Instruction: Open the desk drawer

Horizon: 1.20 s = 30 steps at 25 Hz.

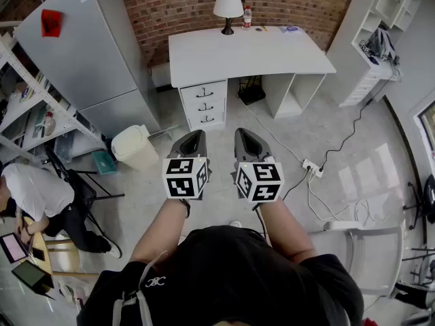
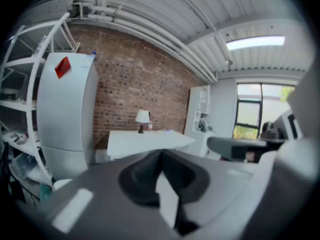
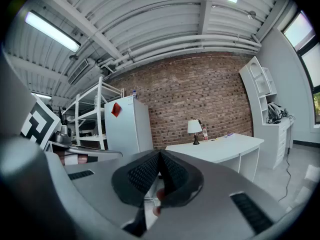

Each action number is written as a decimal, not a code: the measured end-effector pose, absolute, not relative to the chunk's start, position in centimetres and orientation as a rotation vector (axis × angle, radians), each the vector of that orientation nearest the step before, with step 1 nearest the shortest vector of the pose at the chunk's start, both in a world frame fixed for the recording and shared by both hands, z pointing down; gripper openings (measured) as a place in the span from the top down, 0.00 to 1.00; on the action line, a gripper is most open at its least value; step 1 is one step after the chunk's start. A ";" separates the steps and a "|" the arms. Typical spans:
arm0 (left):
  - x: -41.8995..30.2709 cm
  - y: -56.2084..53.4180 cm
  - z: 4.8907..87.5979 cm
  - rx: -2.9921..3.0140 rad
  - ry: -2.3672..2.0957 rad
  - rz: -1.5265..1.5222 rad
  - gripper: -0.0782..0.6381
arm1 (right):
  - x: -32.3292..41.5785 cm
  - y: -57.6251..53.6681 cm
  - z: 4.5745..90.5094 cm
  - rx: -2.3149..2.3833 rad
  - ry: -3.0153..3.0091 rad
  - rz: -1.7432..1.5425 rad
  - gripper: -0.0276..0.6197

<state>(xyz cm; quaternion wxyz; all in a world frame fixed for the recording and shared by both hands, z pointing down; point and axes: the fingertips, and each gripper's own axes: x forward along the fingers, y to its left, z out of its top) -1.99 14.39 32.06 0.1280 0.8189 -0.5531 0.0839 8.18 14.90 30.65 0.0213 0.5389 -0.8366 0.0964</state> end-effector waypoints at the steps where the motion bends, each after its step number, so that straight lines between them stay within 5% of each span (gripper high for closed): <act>1: -2.1 14.4 32.0 2.382 -1.608 0.245 0.89 | 8.2 14.9 30.7 1.673 -2.591 0.302 0.97; 30: 6.0 12.4 35.1 2.305 -1.593 0.257 0.89 | 17.9 14.0 35.3 1.605 -2.561 0.467 0.97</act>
